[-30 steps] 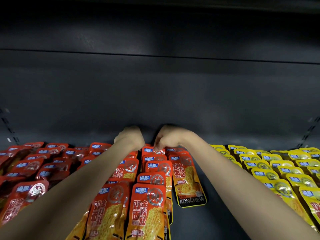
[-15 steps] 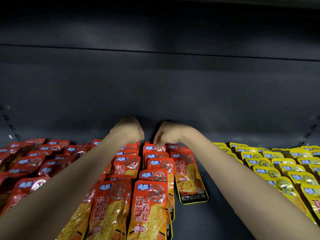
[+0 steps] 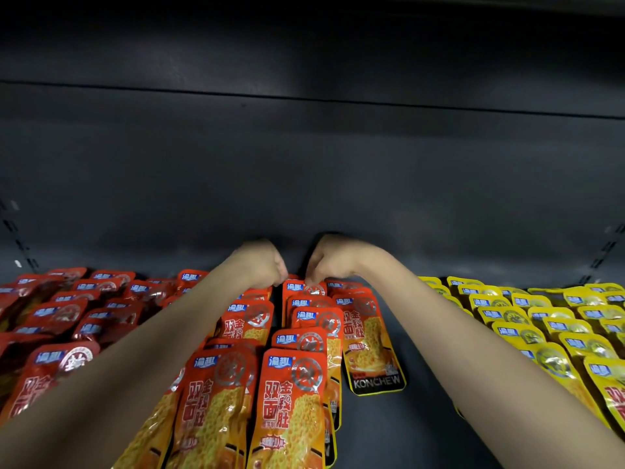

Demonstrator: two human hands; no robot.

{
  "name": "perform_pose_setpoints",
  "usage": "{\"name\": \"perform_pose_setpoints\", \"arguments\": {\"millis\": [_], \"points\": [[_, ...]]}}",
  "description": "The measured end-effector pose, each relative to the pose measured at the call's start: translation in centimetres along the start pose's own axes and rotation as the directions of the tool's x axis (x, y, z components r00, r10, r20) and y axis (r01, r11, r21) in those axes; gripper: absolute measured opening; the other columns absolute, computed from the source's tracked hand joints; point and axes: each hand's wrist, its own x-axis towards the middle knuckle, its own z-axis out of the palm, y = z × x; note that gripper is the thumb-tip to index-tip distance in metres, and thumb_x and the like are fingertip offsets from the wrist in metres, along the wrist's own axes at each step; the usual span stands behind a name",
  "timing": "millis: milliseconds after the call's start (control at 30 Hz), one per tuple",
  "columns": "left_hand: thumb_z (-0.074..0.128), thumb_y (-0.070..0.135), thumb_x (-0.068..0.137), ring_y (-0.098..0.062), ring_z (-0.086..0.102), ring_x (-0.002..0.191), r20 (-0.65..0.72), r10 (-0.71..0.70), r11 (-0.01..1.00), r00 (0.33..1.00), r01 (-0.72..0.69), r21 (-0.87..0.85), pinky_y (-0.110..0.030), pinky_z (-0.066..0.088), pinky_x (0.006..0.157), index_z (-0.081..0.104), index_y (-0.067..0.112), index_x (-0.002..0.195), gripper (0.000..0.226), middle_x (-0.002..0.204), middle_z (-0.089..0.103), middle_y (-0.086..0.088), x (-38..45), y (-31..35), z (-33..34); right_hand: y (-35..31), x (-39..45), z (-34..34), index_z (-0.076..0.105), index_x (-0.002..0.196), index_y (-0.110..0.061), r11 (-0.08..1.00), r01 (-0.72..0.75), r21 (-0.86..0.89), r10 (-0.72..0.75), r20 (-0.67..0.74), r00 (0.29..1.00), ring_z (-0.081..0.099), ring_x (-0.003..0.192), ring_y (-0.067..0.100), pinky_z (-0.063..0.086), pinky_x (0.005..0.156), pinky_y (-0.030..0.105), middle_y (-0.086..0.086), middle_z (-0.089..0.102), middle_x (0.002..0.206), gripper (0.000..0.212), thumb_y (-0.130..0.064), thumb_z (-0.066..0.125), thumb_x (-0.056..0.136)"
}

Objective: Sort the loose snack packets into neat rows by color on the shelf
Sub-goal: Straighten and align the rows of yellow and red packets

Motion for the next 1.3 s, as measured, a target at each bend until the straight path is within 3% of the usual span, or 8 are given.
{"name": "perform_pose_setpoints", "arguments": {"millis": [133,333,633,767,900,1100,1200,1300], "points": [[0.06,0.015,0.09,-0.017,0.064,0.101,-0.028,0.04,0.999,0.999,-0.04,-0.007,-0.029,0.052,0.087,0.073,0.013,0.101,0.016,0.103,0.07,0.0,-1.1,0.2,-0.9,0.6,-1.0,-1.0,0.072,0.093,-0.013,0.999,0.014,0.03,-0.013,-0.051,0.999,0.057,0.072,0.007,0.042,0.058,0.017,-0.005,0.065,0.08,0.015,-0.023,0.07,0.083],[0.069,0.018,0.084,0.0,0.062,0.072,-0.03,0.149,0.983,0.988,-0.151,-0.104,-0.012,0.046,0.061,0.074,0.021,0.082,0.006,0.072,0.065,0.015,-3.0,-0.1,-0.8,0.8,-2.0,-0.9,0.073,0.096,-0.015,0.999,0.039,-0.006,-0.038,0.094,0.995,0.064,0.092,0.016,0.052,0.087,0.03,-0.002,0.068,0.093,0.021,-0.025,0.075,0.079],[0.069,0.036,0.083,-0.003,0.058,0.074,0.051,0.177,0.981,0.983,-0.172,-0.093,-0.019,0.043,0.062,0.066,0.025,0.077,0.013,0.078,0.063,0.012,-3.7,0.4,0.5,-0.3,-1.7,-0.2,0.07,0.103,-0.011,0.999,0.003,-0.043,0.003,0.144,0.99,0.066,0.09,0.019,0.052,0.078,0.028,0.002,0.07,0.099,0.033,-0.028,0.077,0.075],[0.063,0.042,0.086,-0.008,0.064,0.084,0.116,0.225,0.972,0.967,-0.215,-0.091,-0.029,0.051,0.078,0.074,0.018,0.085,0.027,0.085,0.07,0.005,-4.1,0.1,0.6,-0.1,-1.5,-0.2,0.067,0.086,-0.015,1.0,-0.004,-0.005,0.004,0.161,0.987,0.062,0.072,0.014,0.049,0.064,0.022,-0.003,0.066,0.078,0.019,-0.025,0.078,0.074],[0.073,0.033,0.08,-0.005,0.065,0.08,0.169,0.249,0.963,0.954,-0.225,-0.15,-0.028,0.052,0.079,0.069,0.026,0.078,0.009,0.081,0.07,0.008,-4.4,-0.3,0.2,0.1,-1.4,-0.3,0.063,0.069,-0.022,0.997,-0.013,0.078,-0.001,0.178,0.984,0.061,0.066,0.01,0.05,0.063,0.02,-0.008,0.064,0.07,0.015,-0.023,0.078,0.075],[0.072,0.027,0.082,-0.011,0.069,0.086,0.208,0.18,0.964,0.961,-0.13,-0.234,-0.033,0.051,0.089,0.069,0.023,0.076,0.008,0.072,0.073,0.011,-4.6,-0.6,-0.1,-0.2,-1.4,-0.3,0.07,0.091,-0.017,0.992,-0.015,0.123,-0.005,0.157,0.988,0.066,0.084,0.017,0.053,0.08,0.029,-0.002,0.068,0.089,0.016,-0.024,0.075,0.078],[0.073,0.024,0.081,-0.023,0.068,0.091,0.2,0.166,0.962,0.966,-0.114,-0.248,-0.038,0.051,0.09,0.073,0.02,0.078,0.006,0.072,0.074,0.008,-4.6,-0.5,-0.4,-0.3,-1.3,-0.3,0.07,0.09,-0.018,0.991,-0.013,0.134,-0.007,0.146,0.989,0.065,0.081,0.016,0.053,0.076,0.027,-0.002,0.068,0.088,0.015,-0.025,0.075,0.078],[0.074,0.023,0.08,-0.014,0.07,0.085,0.194,0.159,0.962,0.968,-0.108,-0.25,-0.033,0.051,0.088,0.074,0.021,0.078,0.004,0.072,0.074,0.006,-4.5,-0.6,-0.6,-0.5,-1.3,-0.3,0.072,0.098,-0.015,0.993,-0.003,0.117,-0.012,0.133,0.991,0.062,0.079,0.014,0.051,0.073,0.024,-0.004,0.066,0.087,0.022,-0.024,0.075,0.078]]}}
